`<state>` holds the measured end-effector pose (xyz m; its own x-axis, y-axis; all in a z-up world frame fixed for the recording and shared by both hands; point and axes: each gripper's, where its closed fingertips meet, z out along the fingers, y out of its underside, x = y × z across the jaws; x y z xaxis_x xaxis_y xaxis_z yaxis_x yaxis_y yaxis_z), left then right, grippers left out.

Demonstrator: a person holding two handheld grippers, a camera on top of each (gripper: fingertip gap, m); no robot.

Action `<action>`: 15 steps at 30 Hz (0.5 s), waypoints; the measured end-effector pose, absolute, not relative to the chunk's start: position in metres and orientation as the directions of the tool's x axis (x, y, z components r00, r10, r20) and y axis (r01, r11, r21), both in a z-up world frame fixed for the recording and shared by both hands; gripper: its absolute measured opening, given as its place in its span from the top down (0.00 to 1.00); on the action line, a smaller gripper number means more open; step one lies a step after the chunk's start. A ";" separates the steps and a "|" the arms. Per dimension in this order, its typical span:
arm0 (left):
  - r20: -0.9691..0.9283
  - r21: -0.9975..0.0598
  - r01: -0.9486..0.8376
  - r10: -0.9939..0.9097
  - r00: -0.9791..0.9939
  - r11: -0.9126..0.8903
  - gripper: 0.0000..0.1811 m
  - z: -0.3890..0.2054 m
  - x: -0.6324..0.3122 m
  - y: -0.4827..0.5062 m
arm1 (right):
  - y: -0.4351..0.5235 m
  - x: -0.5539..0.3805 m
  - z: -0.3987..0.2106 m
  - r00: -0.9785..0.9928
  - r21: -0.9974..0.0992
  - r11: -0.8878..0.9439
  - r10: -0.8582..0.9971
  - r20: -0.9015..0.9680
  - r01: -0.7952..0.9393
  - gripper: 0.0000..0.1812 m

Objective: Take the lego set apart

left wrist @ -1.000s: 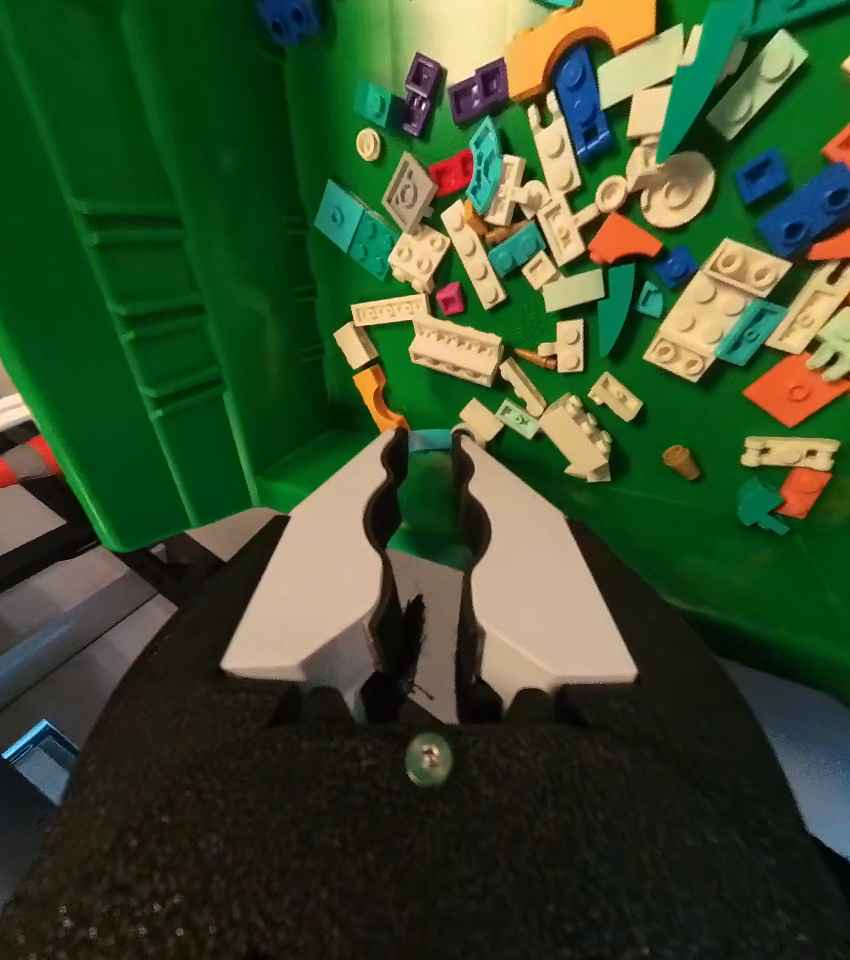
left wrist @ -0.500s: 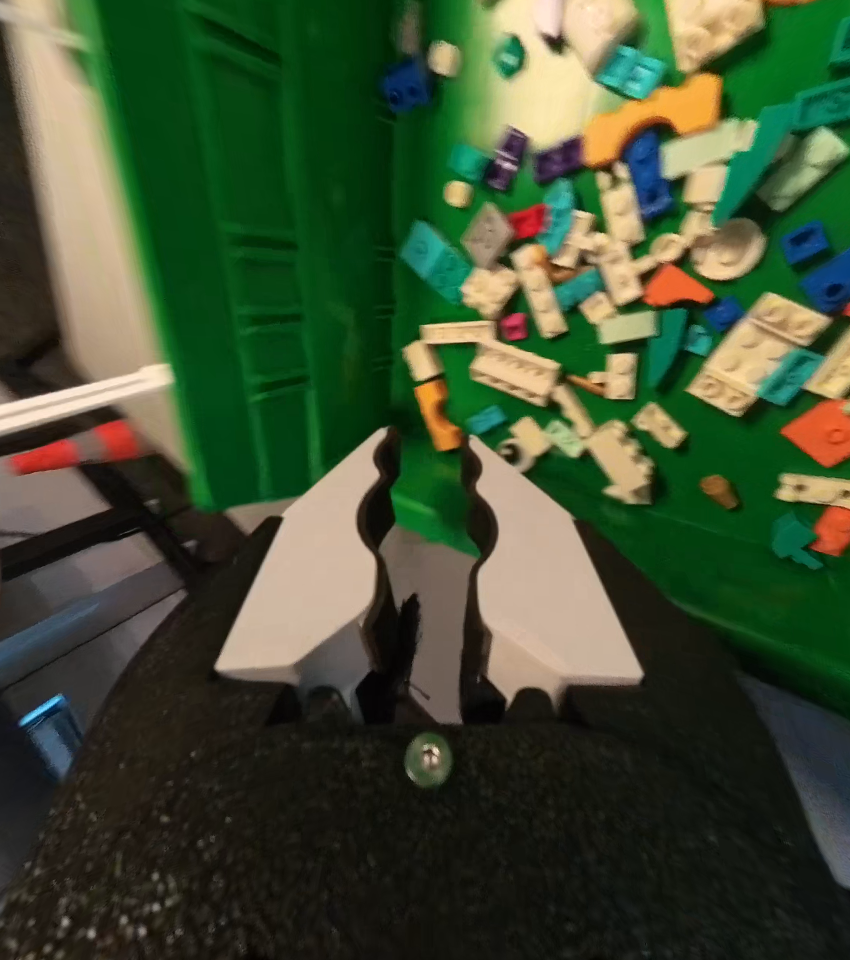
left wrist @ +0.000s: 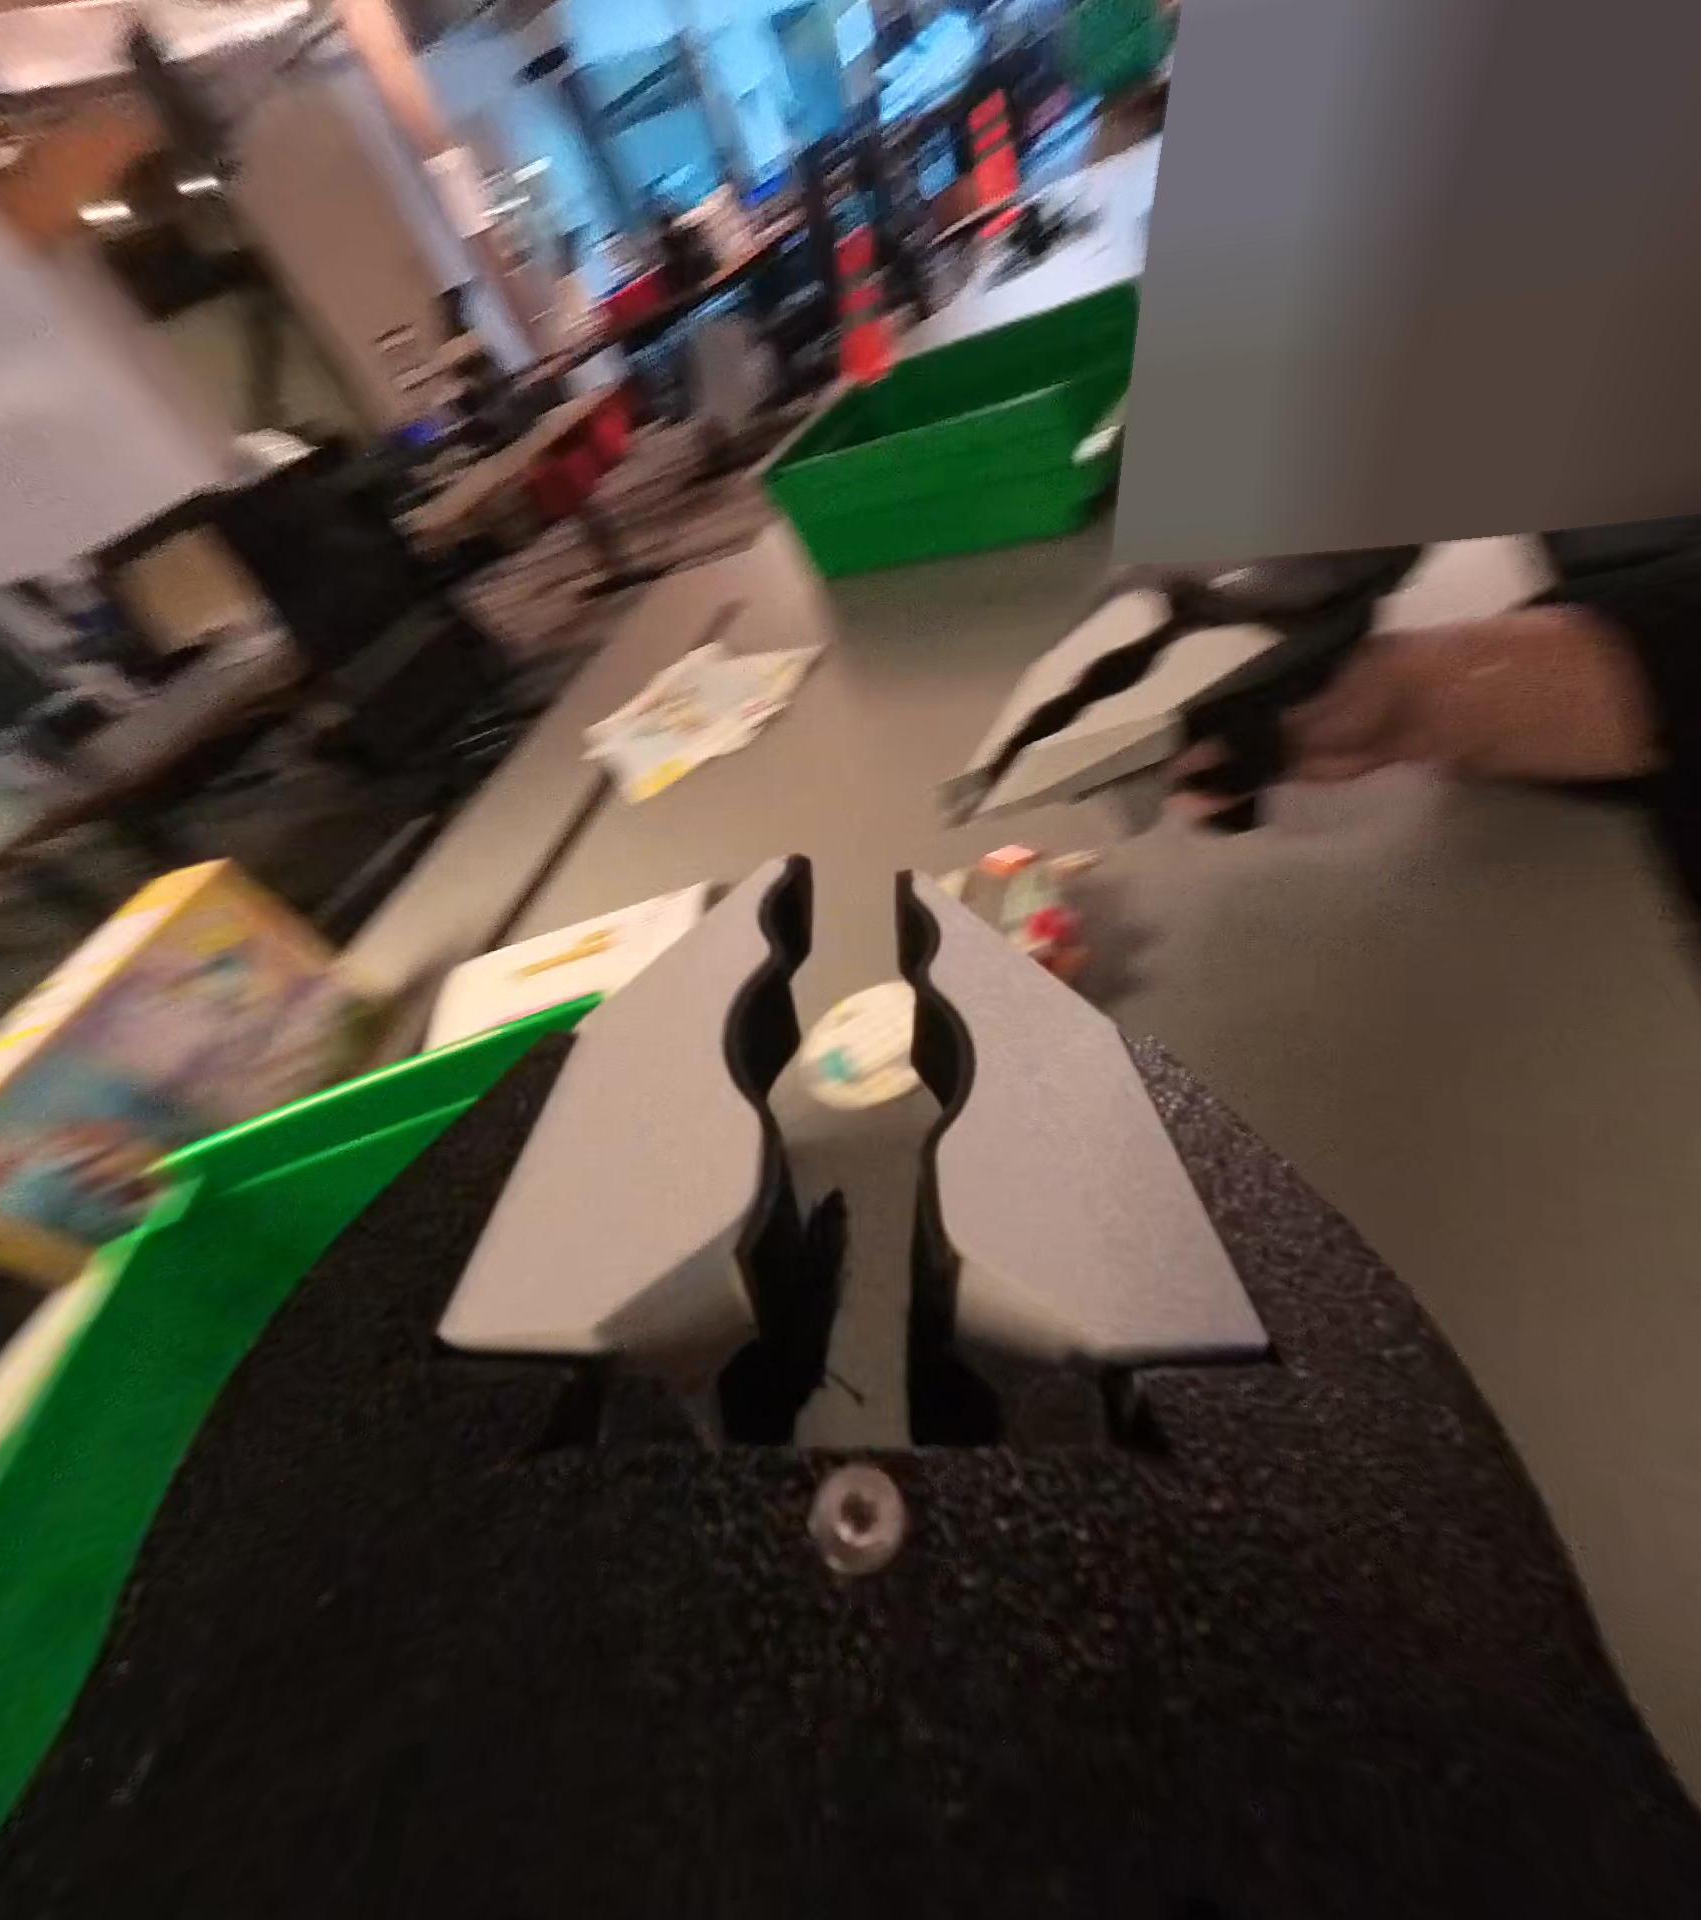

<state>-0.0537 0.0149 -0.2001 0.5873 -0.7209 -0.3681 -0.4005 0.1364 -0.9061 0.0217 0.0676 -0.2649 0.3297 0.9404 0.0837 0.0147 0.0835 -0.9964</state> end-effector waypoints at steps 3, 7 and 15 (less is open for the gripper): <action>-0.231 -0.950 -0.296 -0.867 0.441 0.103 0.86 -0.226 -0.009 -0.002 | 0.028 0.013 -0.252 0.117 -0.990 0.116 0.987 0.106 -0.083 0.98; -0.022 -0.974 -0.223 -0.963 0.270 -0.040 0.81 -0.249 0.016 -0.016 | -0.012 0.011 -0.247 -0.103 -0.983 0.126 0.985 0.140 -0.133 0.98; 0.150 -0.978 -0.124 -0.977 0.151 -0.169 0.96 -0.251 0.021 -0.023 | -0.028 0.008 -0.253 -0.189 -0.984 0.136 0.970 0.156 -0.113 0.98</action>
<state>0.0213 -0.0232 -0.2511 0.1511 -0.9770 0.1501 -0.1243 -0.1694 -0.9777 0.0081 -0.0276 -0.2532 -0.1888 0.9696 0.1558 -0.1134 0.1361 -0.9842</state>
